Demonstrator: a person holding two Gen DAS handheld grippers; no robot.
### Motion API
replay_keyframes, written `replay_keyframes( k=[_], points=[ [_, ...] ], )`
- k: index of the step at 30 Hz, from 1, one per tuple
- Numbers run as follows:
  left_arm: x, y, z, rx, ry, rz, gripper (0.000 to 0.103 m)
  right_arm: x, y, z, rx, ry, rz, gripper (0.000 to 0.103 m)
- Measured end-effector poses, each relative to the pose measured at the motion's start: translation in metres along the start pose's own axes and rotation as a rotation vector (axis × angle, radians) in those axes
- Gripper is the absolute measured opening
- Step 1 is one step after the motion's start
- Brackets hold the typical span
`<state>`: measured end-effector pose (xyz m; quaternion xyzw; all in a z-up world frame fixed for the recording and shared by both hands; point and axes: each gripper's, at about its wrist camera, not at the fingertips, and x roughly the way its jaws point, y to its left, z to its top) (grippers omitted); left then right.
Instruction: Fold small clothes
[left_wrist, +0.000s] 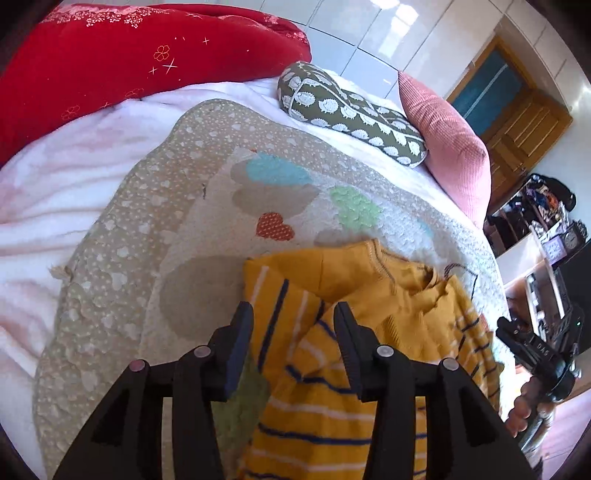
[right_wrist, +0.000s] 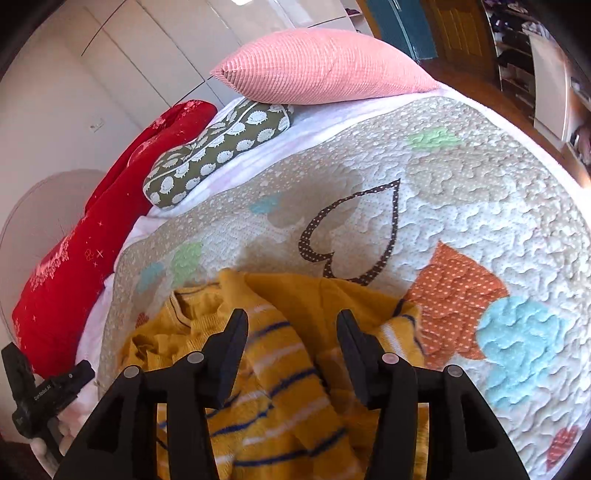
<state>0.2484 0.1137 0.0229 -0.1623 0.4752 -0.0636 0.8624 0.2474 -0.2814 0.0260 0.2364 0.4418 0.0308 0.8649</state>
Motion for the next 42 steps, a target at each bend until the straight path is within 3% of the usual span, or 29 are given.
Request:
replay_keyframes(
  k=[4,8,11,14,17,20,22,26,31,34,37,40,42],
  points=[
    [0.000,0.000,-0.027,0.090,0.020,0.037,0.048,-0.021,-0.008,-0.025,-0.107,0.000,-0.078,0.054],
    [-0.005,-0.044,-0.039,0.294,-0.031,0.118,0.048,-0.034,-0.010,-0.043,-0.147,0.002,-0.111,0.053],
    [0.002,-0.090,-0.044,0.474,-0.094,0.255,0.049,-0.044,-0.007,-0.054,-0.169,-0.004,-0.106,0.054],
    [0.040,-0.113,-0.041,0.609,-0.073,0.408,0.050,-0.048,-0.006,-0.062,-0.183,0.004,-0.103,0.054],
    [0.083,-0.094,-0.014,0.568,0.005,0.543,0.049,-0.051,-0.011,-0.066,-0.177,0.014,-0.110,0.054],
    [0.090,-0.046,0.027,0.342,0.024,0.593,0.043,-0.052,-0.023,-0.064,-0.161,0.008,-0.133,0.054],
    [0.080,-0.016,0.044,0.213,0.028,0.567,0.036,-0.053,-0.032,-0.062,-0.148,0.004,-0.143,0.053],
    [0.038,0.019,0.036,0.107,0.013,0.364,0.036,-0.055,-0.046,-0.062,-0.113,-0.003,-0.123,0.054],
    [-0.008,0.037,-0.018,0.055,0.042,0.106,0.043,-0.070,-0.054,-0.082,-0.091,-0.013,-0.044,0.054],
    [-0.017,0.039,-0.056,0.039,0.083,-0.012,0.044,-0.080,-0.056,-0.101,-0.088,-0.012,-0.006,0.054],
    [-0.014,0.031,-0.088,0.064,0.111,-0.073,0.052,-0.085,-0.060,-0.118,-0.083,-0.007,0.022,0.054],
    [-0.001,0.016,-0.107,0.101,0.139,-0.102,0.054,-0.087,-0.064,-0.129,-0.074,-0.008,0.018,0.054],
    [0.007,0.006,-0.113,0.115,0.156,-0.085,0.054,-0.088,-0.066,-0.133,-0.061,-0.012,0.024,0.054]
  ],
)
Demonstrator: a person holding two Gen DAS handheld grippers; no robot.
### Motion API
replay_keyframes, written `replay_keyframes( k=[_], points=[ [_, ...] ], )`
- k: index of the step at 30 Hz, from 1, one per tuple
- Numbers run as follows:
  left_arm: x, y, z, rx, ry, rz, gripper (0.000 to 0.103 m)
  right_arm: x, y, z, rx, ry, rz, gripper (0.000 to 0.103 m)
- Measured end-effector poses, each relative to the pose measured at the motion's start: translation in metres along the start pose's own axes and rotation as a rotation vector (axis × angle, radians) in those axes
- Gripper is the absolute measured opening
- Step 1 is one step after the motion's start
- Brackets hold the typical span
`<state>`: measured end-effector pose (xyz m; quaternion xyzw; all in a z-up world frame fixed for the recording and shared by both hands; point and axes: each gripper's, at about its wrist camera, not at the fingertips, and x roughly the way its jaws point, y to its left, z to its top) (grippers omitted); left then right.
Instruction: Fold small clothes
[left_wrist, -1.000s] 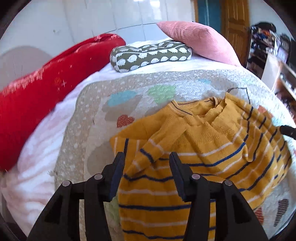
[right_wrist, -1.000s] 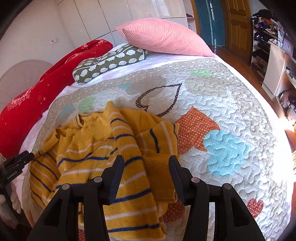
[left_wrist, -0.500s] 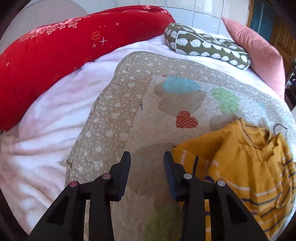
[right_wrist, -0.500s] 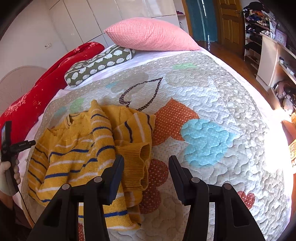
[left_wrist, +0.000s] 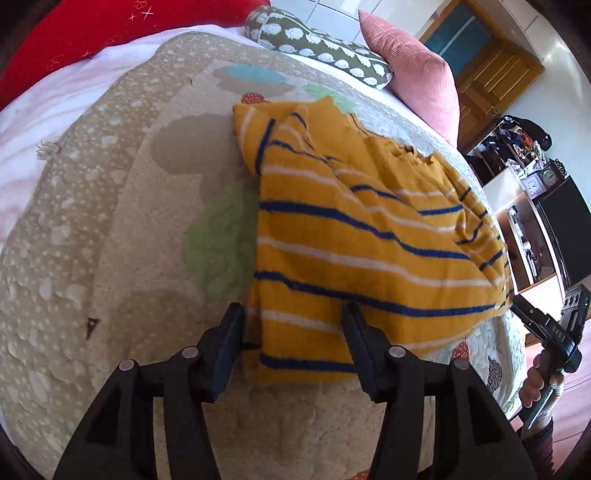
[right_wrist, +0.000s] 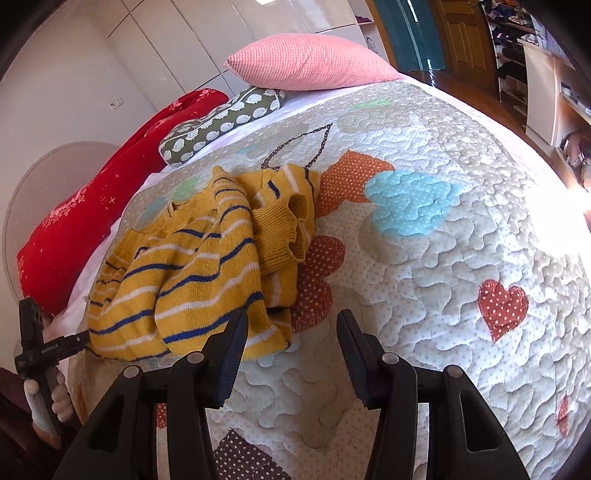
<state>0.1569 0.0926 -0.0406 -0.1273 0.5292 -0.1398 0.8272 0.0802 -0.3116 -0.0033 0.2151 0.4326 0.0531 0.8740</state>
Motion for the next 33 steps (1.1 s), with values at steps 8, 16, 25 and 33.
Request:
replay_keyframes(
  k=[8,16,25,33],
  points=[
    [-0.009,-0.011,0.019,0.027,0.019,0.093,0.007,0.018,0.027,-0.004,-0.080,0.039,0.035,0.008],
    [-0.058,-0.019,0.028,0.105,-0.030,0.124,0.004,-0.024,0.013,0.000,-0.003,0.004,0.100,0.006],
    [-0.028,0.004,-0.002,0.075,0.043,0.165,0.005,-0.008,-0.045,-0.035,0.151,0.098,0.037,0.008],
    [-0.064,0.004,-0.010,0.128,-0.073,0.160,0.007,-0.056,-0.024,0.004,0.015,-0.097,-0.129,0.012]
  ],
)
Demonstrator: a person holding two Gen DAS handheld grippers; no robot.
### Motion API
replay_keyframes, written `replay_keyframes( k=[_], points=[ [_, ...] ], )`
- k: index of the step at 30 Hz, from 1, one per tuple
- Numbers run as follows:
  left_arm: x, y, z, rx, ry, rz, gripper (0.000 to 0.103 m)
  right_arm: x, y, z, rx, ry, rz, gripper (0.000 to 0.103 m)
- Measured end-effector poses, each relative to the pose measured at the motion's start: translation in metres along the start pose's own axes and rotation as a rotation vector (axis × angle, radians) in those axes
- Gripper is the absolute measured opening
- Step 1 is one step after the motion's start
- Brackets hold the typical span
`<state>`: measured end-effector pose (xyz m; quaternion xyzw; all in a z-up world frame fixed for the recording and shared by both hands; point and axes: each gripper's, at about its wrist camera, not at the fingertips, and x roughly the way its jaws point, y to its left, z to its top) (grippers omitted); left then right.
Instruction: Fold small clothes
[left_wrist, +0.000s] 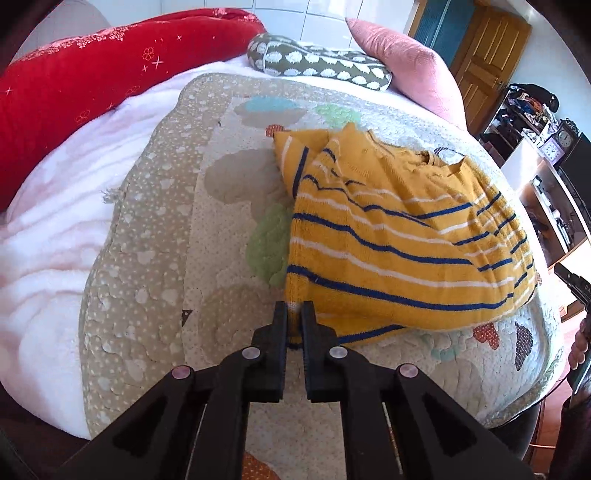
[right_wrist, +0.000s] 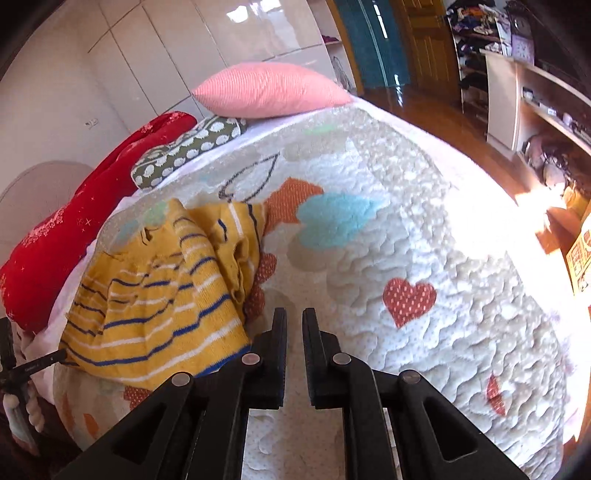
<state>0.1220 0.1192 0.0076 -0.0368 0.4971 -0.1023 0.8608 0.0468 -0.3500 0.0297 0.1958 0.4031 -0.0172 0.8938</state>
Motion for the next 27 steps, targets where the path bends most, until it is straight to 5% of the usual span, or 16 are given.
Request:
replay_keyframes(
  k=[2,4,9,12,14,15,16,17,20,27],
  points=[
    [-0.013,0.011,0.000,-0.033,-0.040,0.017,0.007,-0.002,0.016,0.014,-0.045,-0.026,0.017,0.040],
    [-0.023,0.030,0.001,-0.105,-0.071,0.034,0.007,0.004,0.035,0.026,-0.091,-0.035,0.027,0.050],
    [-0.032,0.021,0.028,-0.117,-0.108,-0.022,0.009,0.045,0.091,0.042,-0.250,-0.016,0.022,0.050],
    [-0.005,-0.021,0.059,-0.044,-0.089,-0.035,0.025,0.081,0.125,0.042,-0.372,0.021,-0.021,0.050],
    [0.026,-0.043,0.080,-0.025,-0.061,-0.070,0.025,0.104,0.143,0.044,-0.448,0.024,-0.090,0.050],
    [0.045,-0.053,0.090,-0.022,-0.032,-0.079,0.025,0.115,0.149,0.045,-0.478,0.038,-0.117,0.048],
    [0.064,-0.061,0.098,-0.015,-0.008,-0.062,0.025,0.126,0.153,0.047,-0.503,0.064,-0.144,0.018],
    [0.082,-0.067,0.105,0.004,0.006,-0.009,0.025,0.135,0.155,0.050,-0.507,0.089,-0.157,0.005],
    [0.131,-0.066,0.114,0.032,0.055,0.187,0.021,0.151,0.138,0.068,-0.431,0.103,-0.165,0.005],
    [0.136,-0.052,0.110,-0.012,0.028,0.173,0.021,0.192,0.066,0.090,-0.157,0.175,-0.146,0.005]
  ],
)
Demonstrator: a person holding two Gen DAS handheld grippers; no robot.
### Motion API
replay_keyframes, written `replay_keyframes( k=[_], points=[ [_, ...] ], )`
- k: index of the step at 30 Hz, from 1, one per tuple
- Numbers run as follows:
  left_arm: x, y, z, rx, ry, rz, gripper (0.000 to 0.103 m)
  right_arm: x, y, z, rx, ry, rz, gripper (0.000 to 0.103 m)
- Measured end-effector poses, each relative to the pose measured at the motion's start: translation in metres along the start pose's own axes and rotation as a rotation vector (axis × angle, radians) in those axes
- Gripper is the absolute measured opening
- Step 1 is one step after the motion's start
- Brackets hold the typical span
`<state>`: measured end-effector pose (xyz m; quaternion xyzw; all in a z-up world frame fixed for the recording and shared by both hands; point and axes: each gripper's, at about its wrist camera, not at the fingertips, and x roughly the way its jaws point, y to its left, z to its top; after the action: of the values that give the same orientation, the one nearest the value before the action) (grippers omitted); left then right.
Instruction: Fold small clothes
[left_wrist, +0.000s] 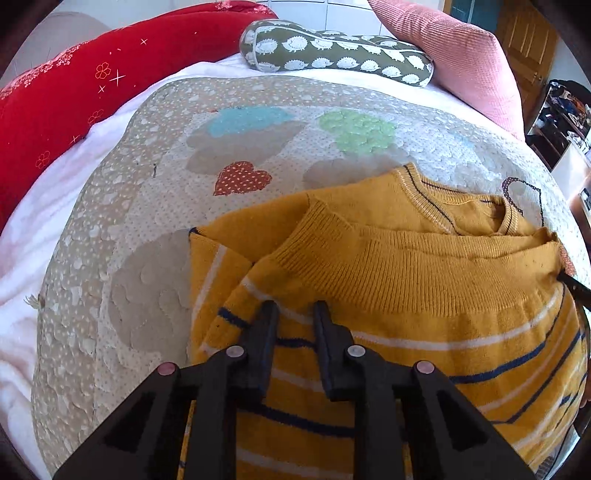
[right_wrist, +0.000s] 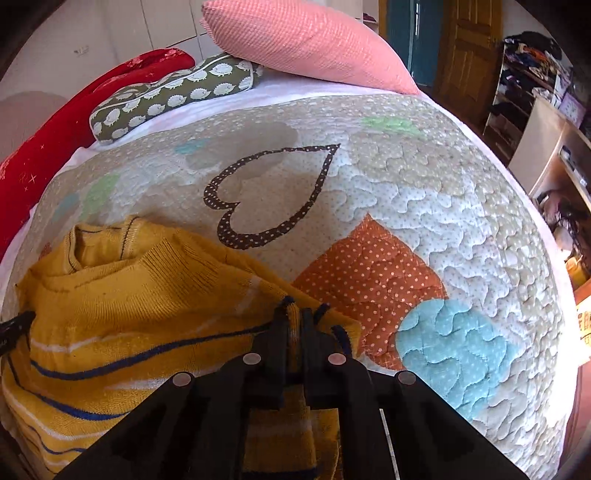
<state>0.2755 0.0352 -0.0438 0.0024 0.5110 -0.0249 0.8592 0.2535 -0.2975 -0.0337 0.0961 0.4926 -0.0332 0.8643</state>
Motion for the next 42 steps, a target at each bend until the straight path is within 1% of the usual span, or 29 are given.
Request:
replay_keyframes(
  k=[2,5,7,8,9,10,11,13,14,15,17,20,22,24,25,26,27,28,29,31,35,36,38,40,42],
  points=[
    [-0.001,0.002,-0.002,-0.008,-0.005,-0.018,0.021,-0.001,-0.008,-0.002,0.047,-0.007,0.034,0.007],
    [-0.005,0.011,-0.002,-0.057,0.003,-0.062,0.021,-0.003,-0.028,-0.004,0.149,0.014,0.110,0.014],
    [-0.011,0.021,-0.001,-0.091,0.002,-0.069,0.021,-0.013,-0.038,-0.006,0.205,0.025,0.134,0.017],
    [-0.018,0.026,-0.001,-0.108,-0.008,-0.068,0.021,-0.021,-0.042,-0.007,0.229,0.013,0.132,0.017],
    [-0.025,0.033,-0.003,-0.124,-0.019,-0.057,0.021,-0.032,-0.046,-0.009,0.249,-0.012,0.086,0.020],
    [-0.033,0.039,-0.005,-0.139,-0.029,-0.050,0.021,-0.044,-0.050,-0.011,0.259,-0.041,0.009,0.023],
    [-0.041,0.046,-0.007,-0.153,-0.039,-0.042,0.021,-0.056,-0.054,-0.013,0.258,-0.071,-0.026,0.023],
    [-0.058,0.059,-0.015,-0.176,-0.059,-0.033,0.022,-0.074,-0.065,-0.018,0.250,-0.089,-0.038,0.023],
    [-0.066,0.067,-0.020,-0.189,-0.066,-0.047,0.024,-0.084,-0.070,-0.021,0.248,-0.097,-0.049,0.023],
    [-0.073,0.074,-0.027,-0.209,-0.070,-0.064,0.030,-0.093,-0.074,-0.026,0.246,-0.105,-0.056,0.023],
    [-0.086,0.087,-0.045,-0.252,-0.075,-0.106,0.039,-0.108,-0.077,-0.036,0.230,-0.111,-0.044,0.023],
    [-0.098,0.099,-0.071,-0.286,-0.070,-0.148,0.040,-0.126,-0.072,-0.062,0.172,-0.101,-0.025,0.026],
    [-0.100,0.102,-0.082,-0.290,-0.057,-0.170,0.042,-0.134,-0.059,-0.084,0.113,-0.093,-0.018,0.027],
    [-0.098,0.103,-0.085,-0.284,-0.040,-0.179,0.046,-0.144,-0.037,-0.108,0.024,-0.089,0.000,0.027],
    [-0.096,0.103,-0.083,-0.283,-0.032,-0.190,0.047,-0.149,-0.022,-0.118,-0.032,-0.094,0.013,0.030],
    [-0.094,0.102,-0.080,-0.280,-0.024,-0.215,0.051,-0.154,-0.004,-0.126,-0.092,-0.101,0.025,0.035],
    [-0.089,0.100,-0.075,-0.272,-0.011,-0.244,0.057,-0.158,0.015,-0.134,-0.152,-0.113,0.040,0.038],
    [-0.085,0.097,-0.070,-0.261,0.002,-0.264,0.059,-0.161,0.036,-0.142,-0.209,-0.128,0.059,0.044],
    [-0.079,0.094,-0.063,-0.247,0.015,-0.270,0.059,-0.165,0.058,-0.148,-0.263,-0.147,0.082,0.050],
    [-0.069,0.088,-0.051,-0.212,0.025,-0.253,0.060,-0.166,0.104,-0.159,-0.364,-0.180,0.124,0.054],
    [-0.048,0.081,-0.027,-0.150,0.038,-0.255,0.061,-0.159,0.194,-0.180,-0.552,-0.222,0.192,0.054],
    [-0.042,0.080,-0.021,-0.137,0.043,-0.264,0.063,-0.156,0.215,-0.185,-0.593,-0.229,0.209,0.055],
    [-0.028,0.080,-0.011,-0.124,0.063,-0.300,0.064,-0.144,0.252,-0.196,-0.669,-0.229,0.234,0.056],
    [-0.014,0.080,-0.004,-0.117,0.093,-0.346,0.066,-0.132,0.285,-0.207,-0.751,-0.240,0.226,0.056],
    [0.000,0.080,0.003,-0.109,0.122,-0.373,0.067,-0.119,0.313,-0.219,-0.842,-0.262,0.187,0.056]
  ],
)
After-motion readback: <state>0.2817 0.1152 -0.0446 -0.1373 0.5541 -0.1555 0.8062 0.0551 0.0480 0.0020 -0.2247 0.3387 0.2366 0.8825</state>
